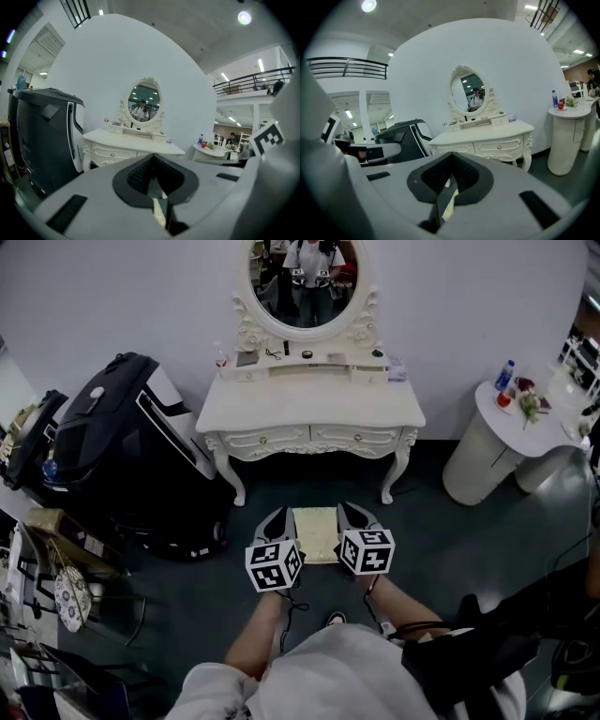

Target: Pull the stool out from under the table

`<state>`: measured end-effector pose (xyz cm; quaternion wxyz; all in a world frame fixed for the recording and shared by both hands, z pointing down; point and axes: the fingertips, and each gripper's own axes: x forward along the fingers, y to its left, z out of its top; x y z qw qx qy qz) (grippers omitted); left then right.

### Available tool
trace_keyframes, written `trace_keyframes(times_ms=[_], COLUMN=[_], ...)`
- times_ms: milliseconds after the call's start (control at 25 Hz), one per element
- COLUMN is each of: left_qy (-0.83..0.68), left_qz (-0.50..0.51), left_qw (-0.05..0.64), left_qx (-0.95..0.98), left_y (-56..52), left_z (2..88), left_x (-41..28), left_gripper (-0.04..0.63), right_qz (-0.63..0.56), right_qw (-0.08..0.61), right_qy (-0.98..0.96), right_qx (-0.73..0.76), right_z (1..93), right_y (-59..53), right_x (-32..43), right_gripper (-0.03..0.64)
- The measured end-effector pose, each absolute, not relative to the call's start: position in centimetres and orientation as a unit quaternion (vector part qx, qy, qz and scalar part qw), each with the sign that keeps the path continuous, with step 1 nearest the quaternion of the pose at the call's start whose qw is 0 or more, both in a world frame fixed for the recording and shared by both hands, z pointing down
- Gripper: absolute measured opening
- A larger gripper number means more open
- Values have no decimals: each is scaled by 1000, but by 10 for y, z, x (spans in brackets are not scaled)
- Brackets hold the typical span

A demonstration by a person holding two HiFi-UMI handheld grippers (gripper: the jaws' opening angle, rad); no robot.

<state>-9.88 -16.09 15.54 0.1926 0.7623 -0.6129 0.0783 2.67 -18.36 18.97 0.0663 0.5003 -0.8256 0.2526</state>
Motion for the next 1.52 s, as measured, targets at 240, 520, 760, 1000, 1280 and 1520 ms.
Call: trace_keyframes(times_ms=[240, 520, 760, 1000, 1280, 1520], left_qy=[-607, -593, -580, -571, -572, -579], left_qz=[73, 67, 66, 69, 63, 59], left_qw=[206, 214, 203, 192, 191, 193], left_qx=[764, 773, 786, 795, 795, 790], left_y=[-132, -106, -92, -87, -81, -83], left_z=[159, 158, 152, 145, 140, 140], left_x=[-116, -118, -107, -92, -88, -94], left_gripper=[9, 9, 9, 9, 9, 9], right_qz=[260, 257, 255, 253, 246, 244], right_qw=[78, 88, 79, 72, 73, 81], right_qy=[-821, -811, -805, -804, -808, -808], right_qx=[502, 517, 530, 533, 530, 530], right_z=[197, 197, 192, 188, 184, 184], right_y=[-144, -104, -88, -81, -77, -79], right_x=[-2, -3, 5, 15, 18, 18], right_gripper=[0, 0, 0, 0, 0, 0])
